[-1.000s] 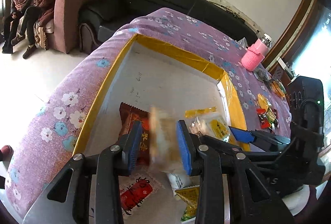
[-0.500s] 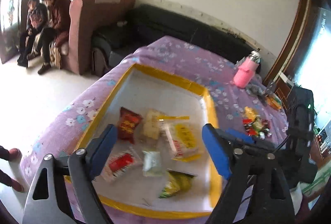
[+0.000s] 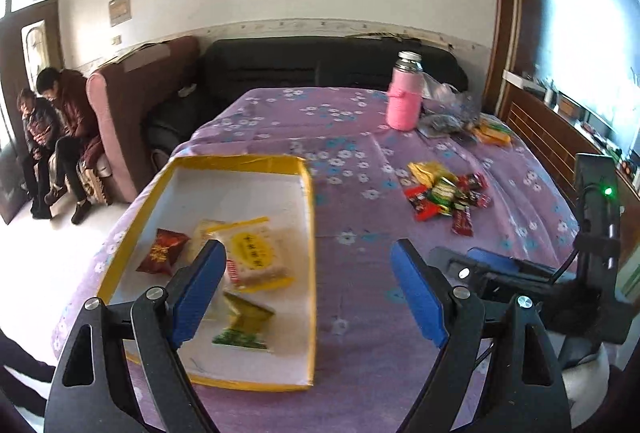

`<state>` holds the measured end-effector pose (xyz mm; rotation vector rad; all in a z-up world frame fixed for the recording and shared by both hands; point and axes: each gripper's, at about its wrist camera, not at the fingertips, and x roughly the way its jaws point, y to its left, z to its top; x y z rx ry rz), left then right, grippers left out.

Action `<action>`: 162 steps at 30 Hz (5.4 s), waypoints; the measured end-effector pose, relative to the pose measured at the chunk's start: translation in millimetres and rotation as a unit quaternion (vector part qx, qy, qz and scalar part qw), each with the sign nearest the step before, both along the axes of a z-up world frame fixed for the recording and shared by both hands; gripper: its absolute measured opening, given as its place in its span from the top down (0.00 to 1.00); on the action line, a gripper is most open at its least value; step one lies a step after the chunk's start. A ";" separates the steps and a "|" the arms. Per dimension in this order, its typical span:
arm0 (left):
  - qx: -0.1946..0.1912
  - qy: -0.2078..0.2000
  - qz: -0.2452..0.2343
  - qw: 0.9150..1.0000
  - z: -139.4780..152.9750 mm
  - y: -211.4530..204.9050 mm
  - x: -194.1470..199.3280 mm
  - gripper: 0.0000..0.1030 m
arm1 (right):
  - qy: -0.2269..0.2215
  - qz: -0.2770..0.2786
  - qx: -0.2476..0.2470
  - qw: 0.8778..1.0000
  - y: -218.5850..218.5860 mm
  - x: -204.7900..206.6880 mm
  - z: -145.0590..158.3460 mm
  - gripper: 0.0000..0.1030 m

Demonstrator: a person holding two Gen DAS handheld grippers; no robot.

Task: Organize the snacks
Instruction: 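Move both open tools back to the snack pile, then grasp the green pea bag with the right tool while the left tool grasps the red-black candy, then carry both held snacks into the yellow tray and open both tools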

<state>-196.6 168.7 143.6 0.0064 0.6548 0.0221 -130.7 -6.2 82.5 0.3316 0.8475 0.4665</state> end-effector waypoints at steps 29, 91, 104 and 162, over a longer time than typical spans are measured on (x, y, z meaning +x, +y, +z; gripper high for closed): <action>0.010 0.036 -0.016 0.999 -18.4 -28.6 12.7 0.17 | 0.019 -0.084 0.013 0.996 -78.7 -2.4 -22.3 0.28; 0.035 0.179 -0.190 0.965 -121.6 -132.9 207.2 0.78 | 0.073 -0.065 0.010 0.995 -112.4 115.8 -57.0 0.73; -0.041 0.130 -0.160 0.978 -80.2 -96.8 168.1 0.78 | 0.049 -0.045 0.038 0.997 -108.2 112.1 -50.2 0.73; -0.231 -0.009 0.183 0.956 -60.2 231.0 -13.5 0.27 | 0.031 0.209 -0.144 0.967 252.2 57.1 -23.1 0.66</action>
